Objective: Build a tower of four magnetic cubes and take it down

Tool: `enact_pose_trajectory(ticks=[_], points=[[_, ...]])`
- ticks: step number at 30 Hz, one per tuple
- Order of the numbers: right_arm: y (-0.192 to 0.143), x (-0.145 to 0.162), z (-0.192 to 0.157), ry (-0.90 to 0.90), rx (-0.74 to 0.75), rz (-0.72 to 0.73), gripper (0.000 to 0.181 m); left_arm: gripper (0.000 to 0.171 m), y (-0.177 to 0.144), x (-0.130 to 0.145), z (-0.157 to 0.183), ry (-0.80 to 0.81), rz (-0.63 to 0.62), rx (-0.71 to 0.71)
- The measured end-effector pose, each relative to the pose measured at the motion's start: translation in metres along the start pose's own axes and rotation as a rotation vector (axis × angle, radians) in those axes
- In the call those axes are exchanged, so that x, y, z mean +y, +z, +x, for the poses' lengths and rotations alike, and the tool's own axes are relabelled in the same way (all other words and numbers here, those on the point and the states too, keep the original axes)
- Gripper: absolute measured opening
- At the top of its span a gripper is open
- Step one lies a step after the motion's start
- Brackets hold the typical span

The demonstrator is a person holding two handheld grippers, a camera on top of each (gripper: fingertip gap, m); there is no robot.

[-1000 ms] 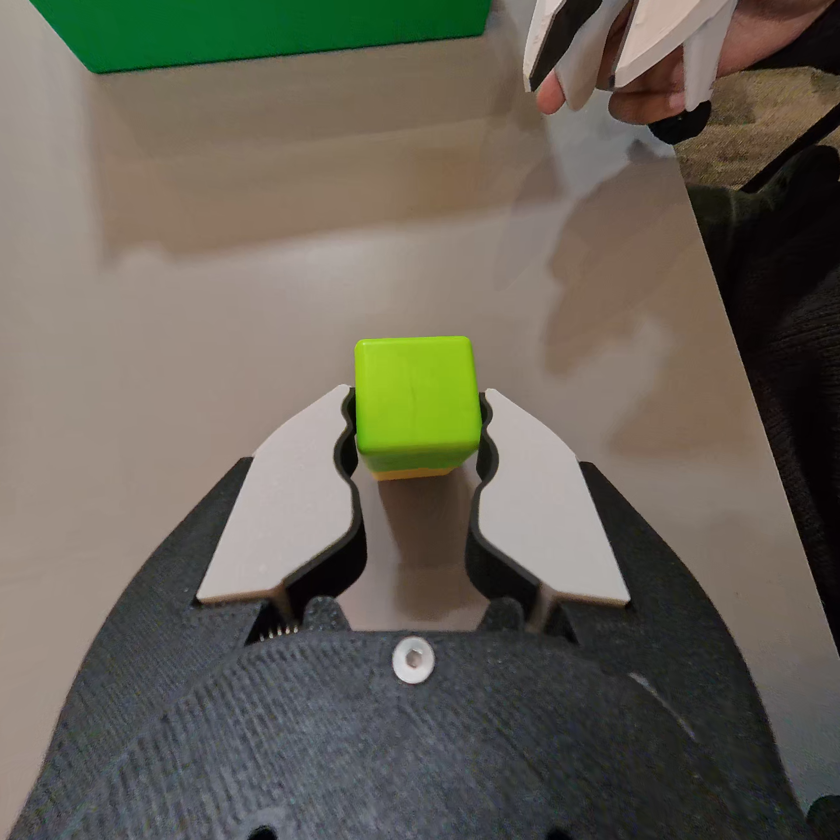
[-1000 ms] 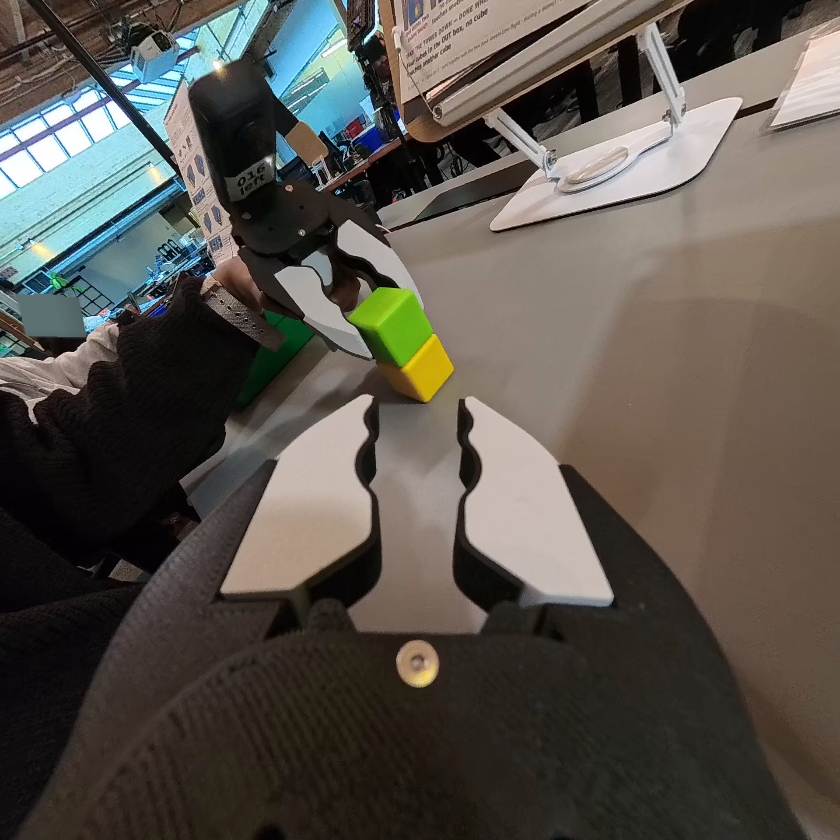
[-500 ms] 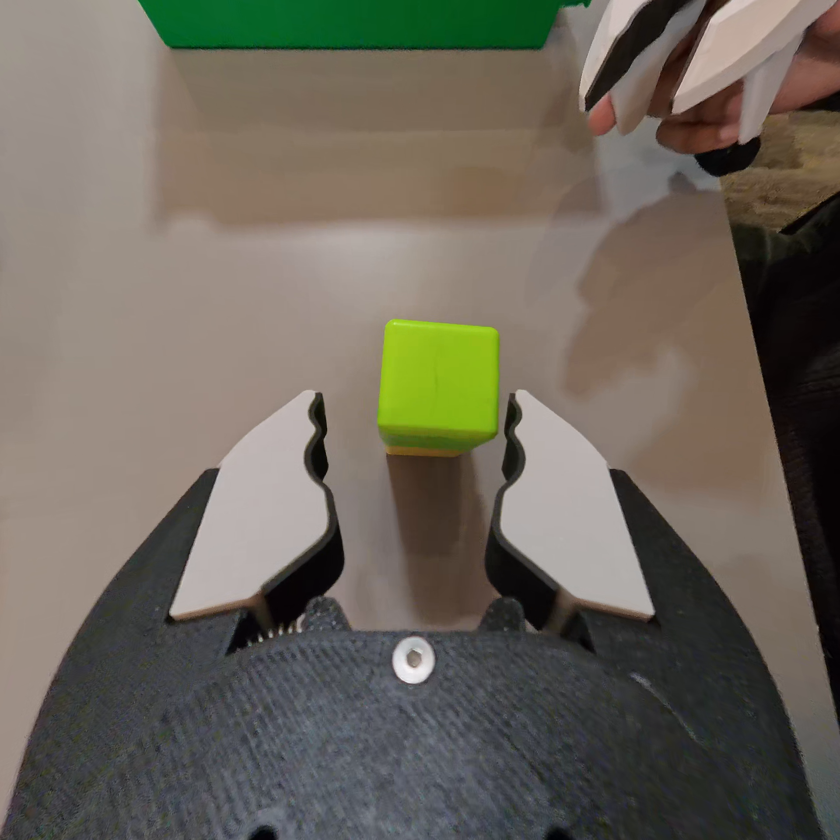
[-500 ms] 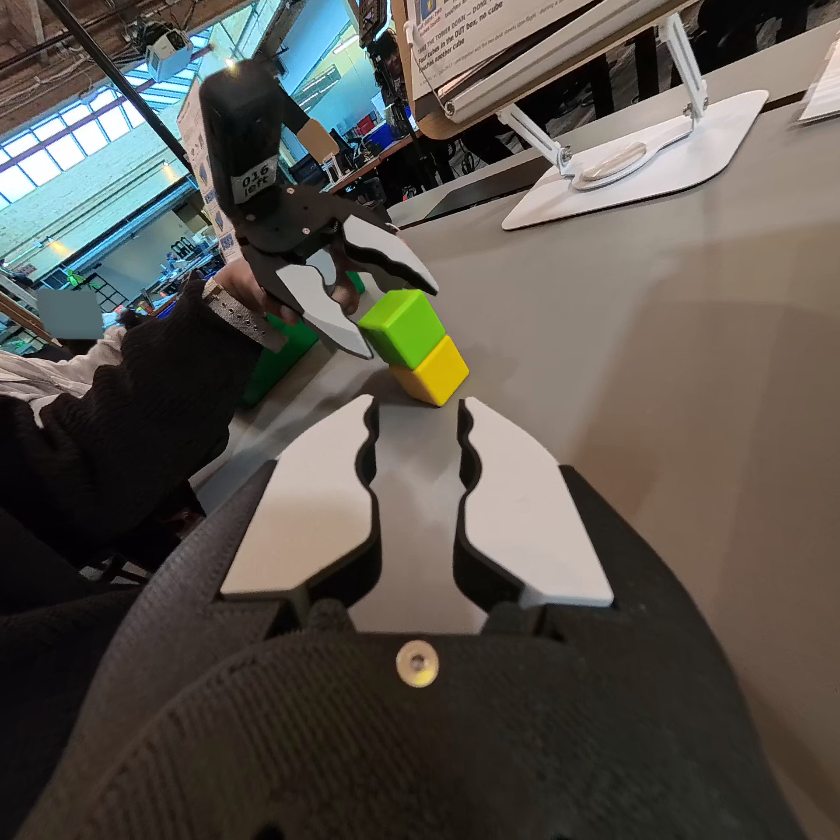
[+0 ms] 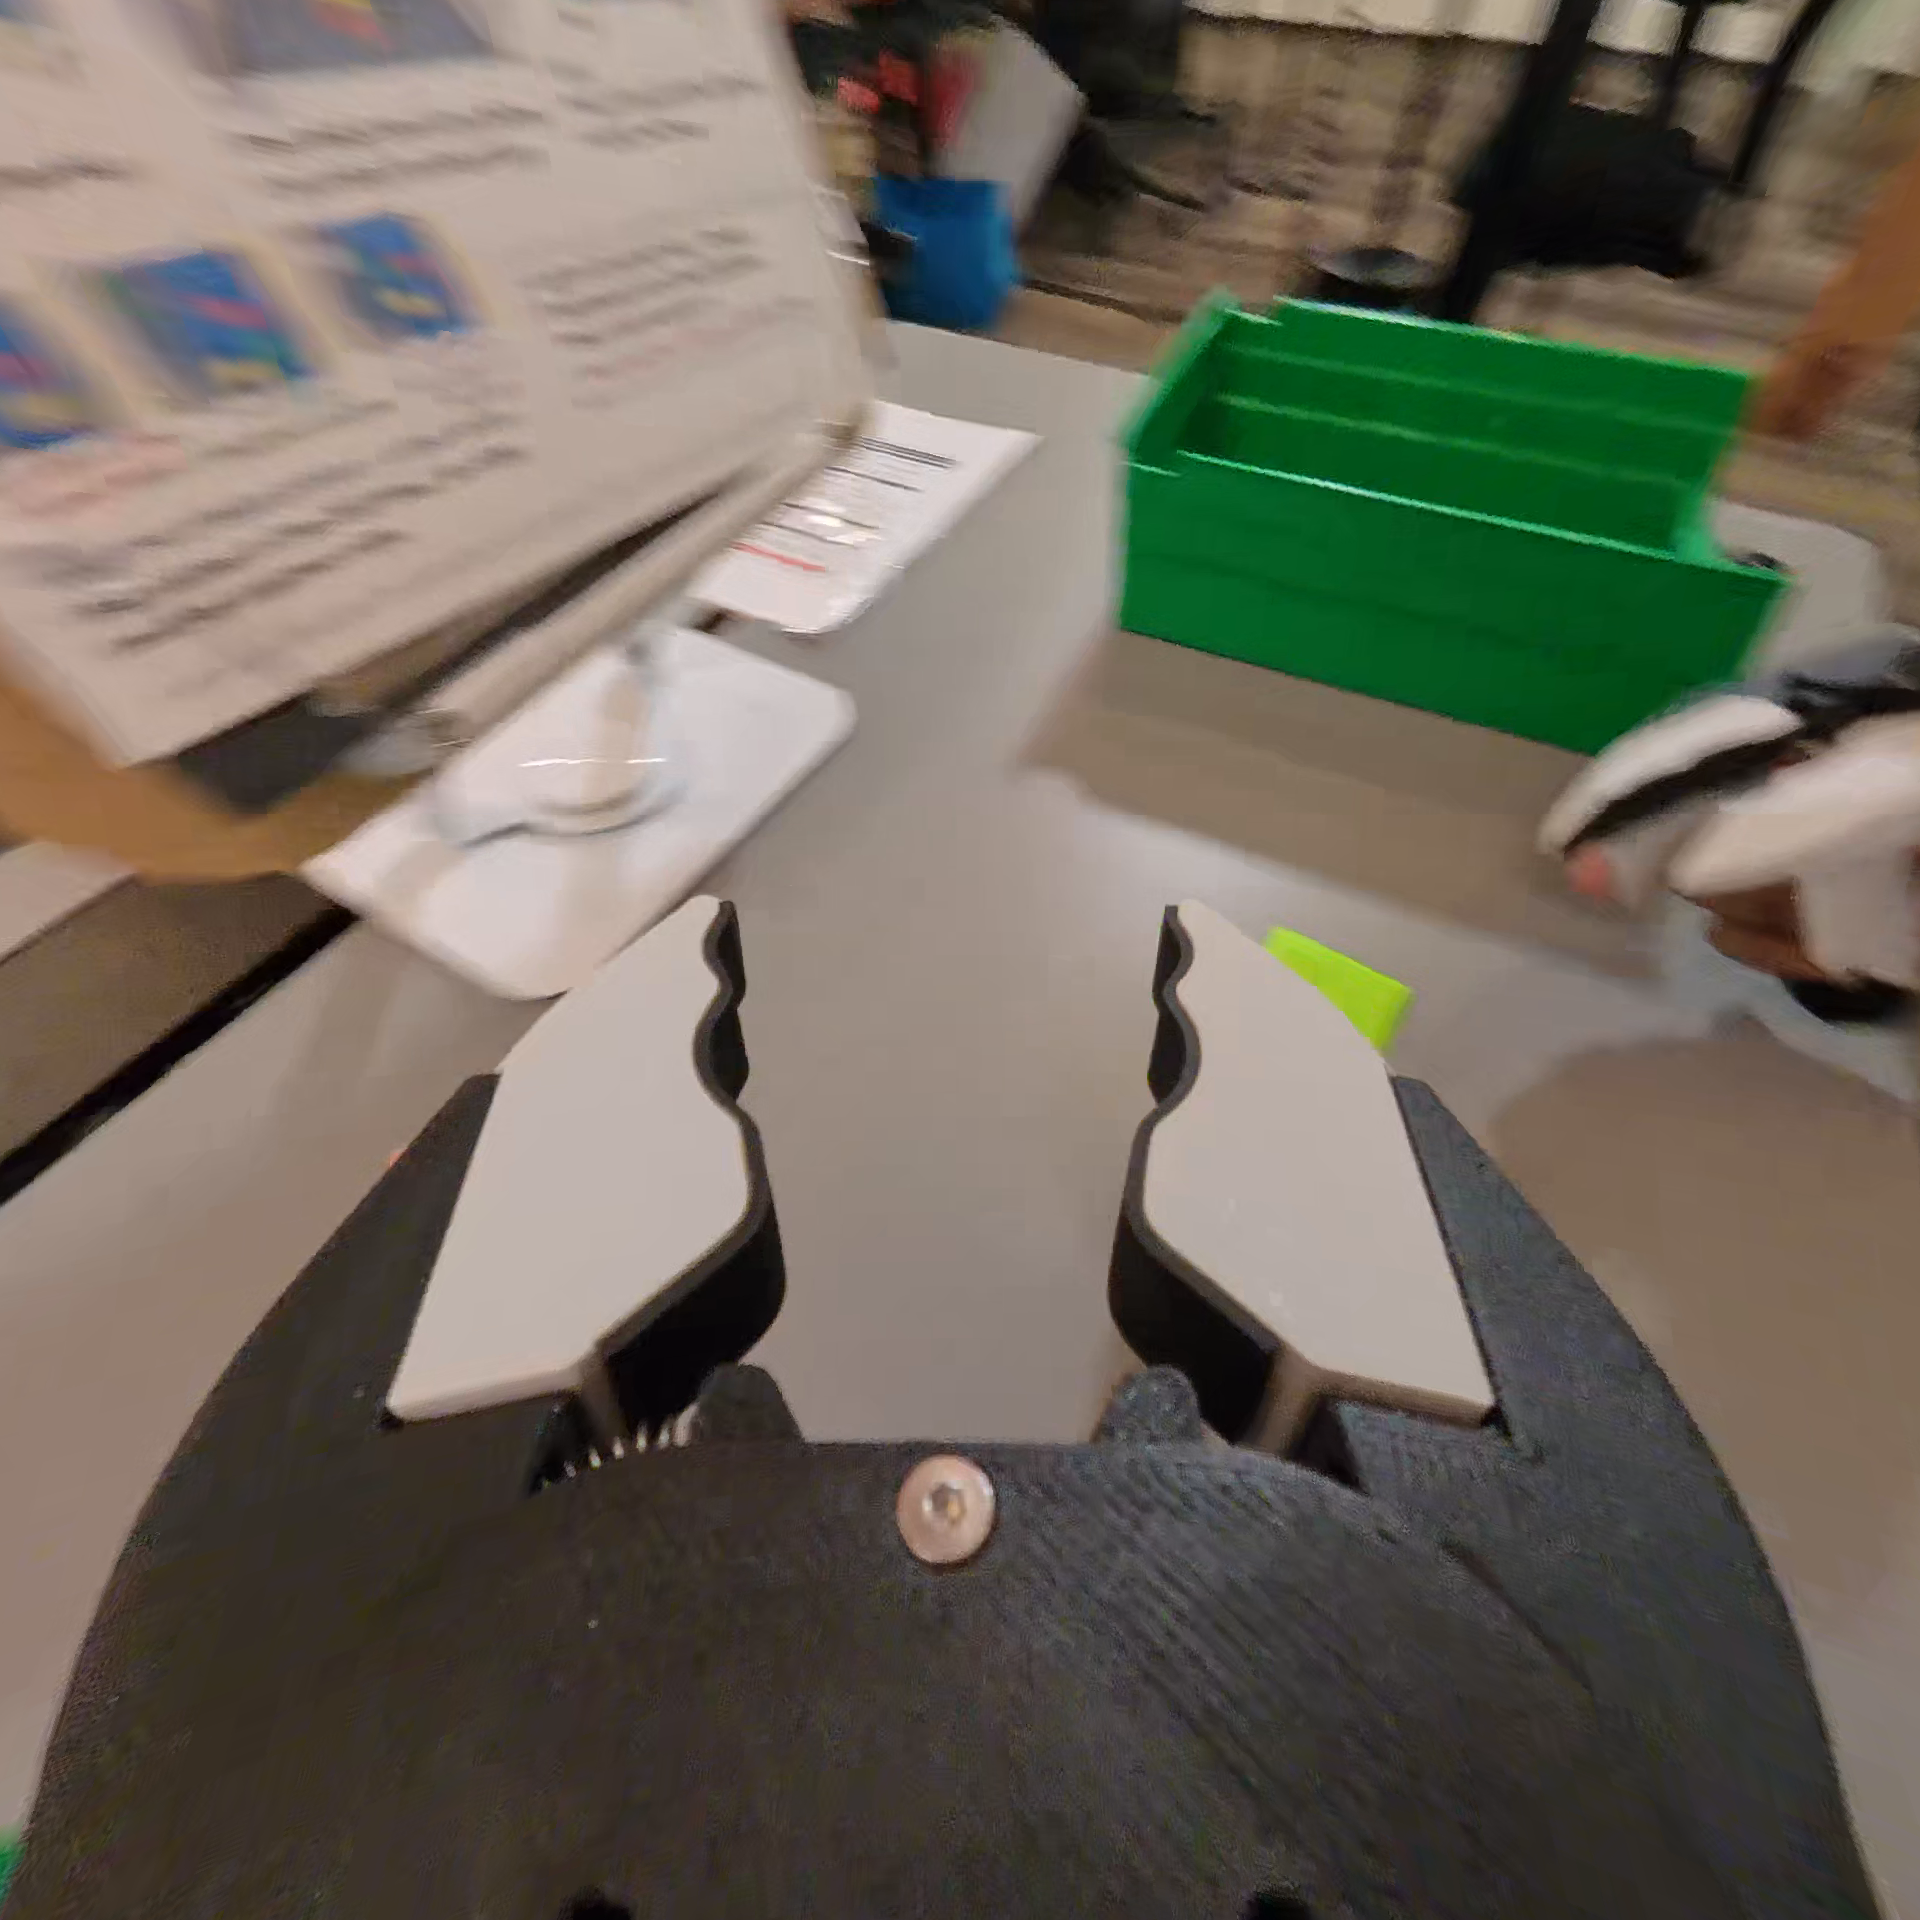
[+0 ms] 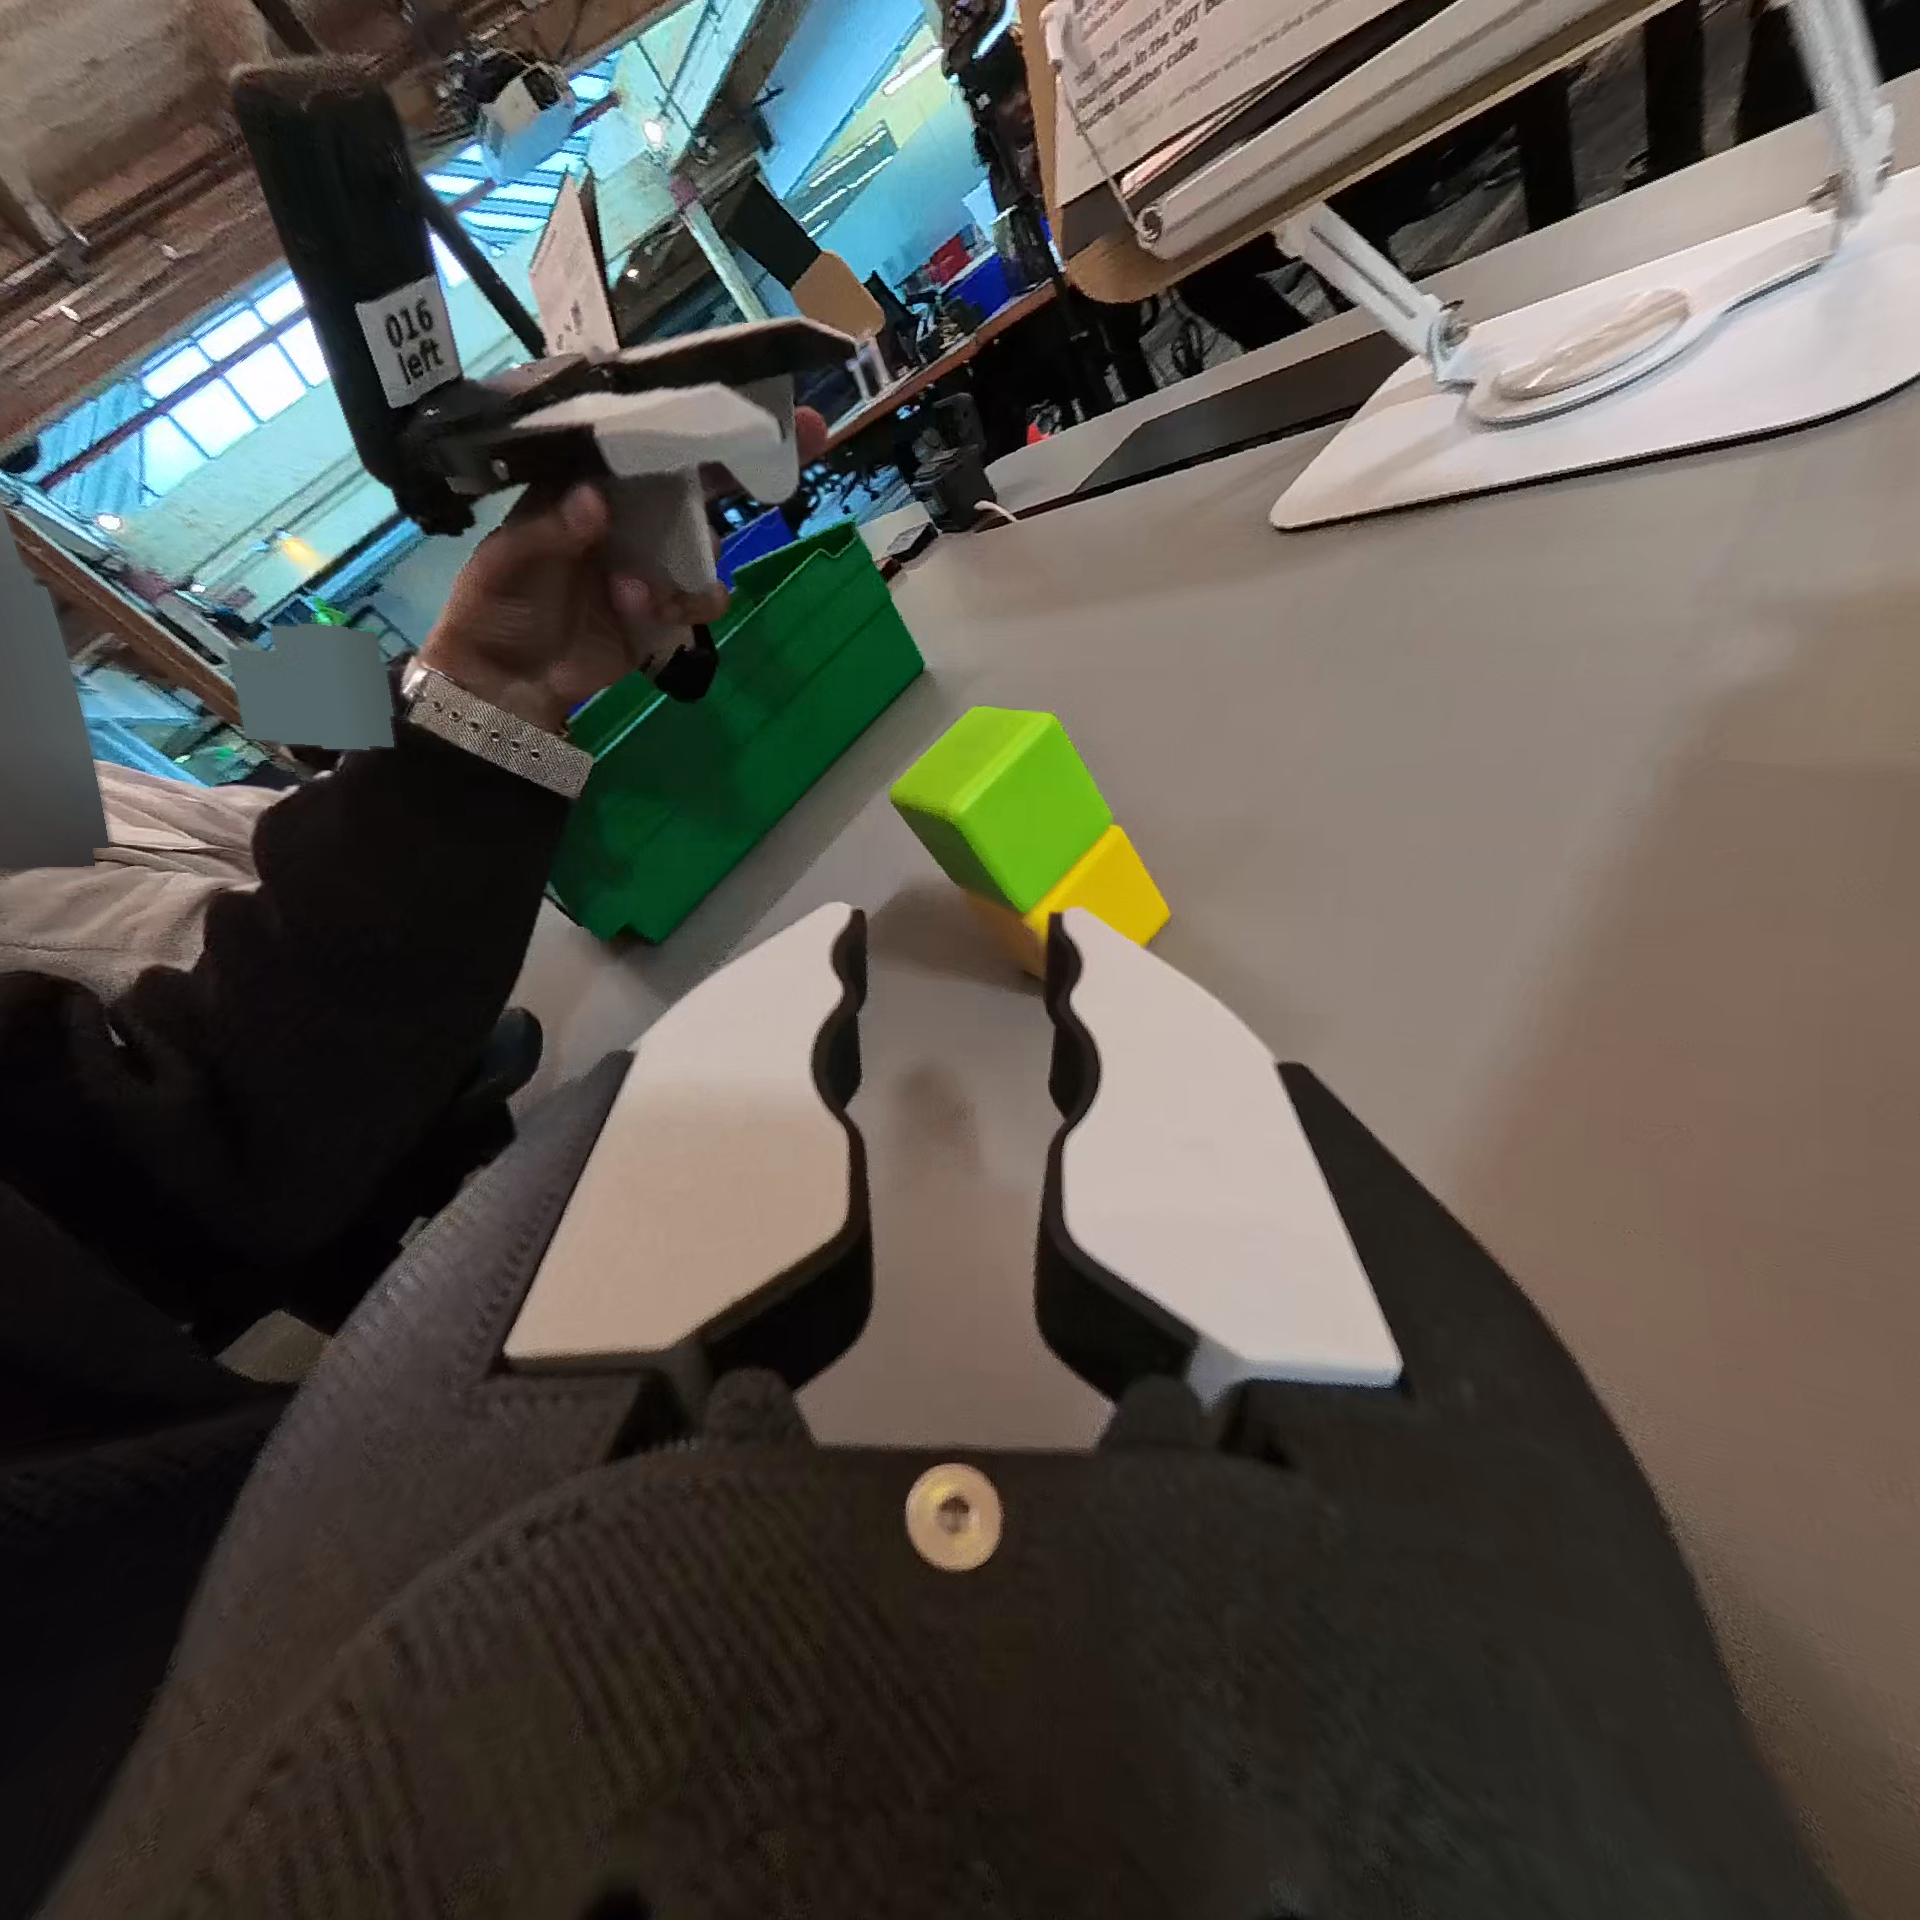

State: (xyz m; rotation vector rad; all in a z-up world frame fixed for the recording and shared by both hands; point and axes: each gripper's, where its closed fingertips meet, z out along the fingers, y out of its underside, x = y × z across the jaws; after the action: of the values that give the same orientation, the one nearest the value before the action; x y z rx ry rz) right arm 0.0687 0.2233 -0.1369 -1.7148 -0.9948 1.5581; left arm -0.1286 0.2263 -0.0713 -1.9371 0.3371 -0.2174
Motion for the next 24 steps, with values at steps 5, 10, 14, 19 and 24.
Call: enact_pose_trajectory(ticks=[5,10,14,19,24], points=[[0.022,0.002,-0.009,-0.008,-0.055,-0.033,0.033,0.076,-0.081,0.002,-0.084,-0.099,0.056,-0.419],[0.042,0.006,-0.016,-0.036,-0.096,-0.074,0.033,0.076,-0.184,0.053,-0.152,-0.293,-0.033,-0.825],[0.051,0.003,-0.014,-0.075,-0.091,-0.085,0.033,0.077,-0.204,0.122,-0.157,-0.566,-0.183,-0.774],[0.06,0.004,-0.018,-0.032,-0.128,-0.094,0.033,0.076,-0.186,0.166,-0.157,-0.7,-0.199,-0.709],[0.061,0.006,-0.017,-0.049,-0.122,-0.102,0.033,0.076,-0.17,0.2,-0.153,-0.659,-0.39,-0.736]])
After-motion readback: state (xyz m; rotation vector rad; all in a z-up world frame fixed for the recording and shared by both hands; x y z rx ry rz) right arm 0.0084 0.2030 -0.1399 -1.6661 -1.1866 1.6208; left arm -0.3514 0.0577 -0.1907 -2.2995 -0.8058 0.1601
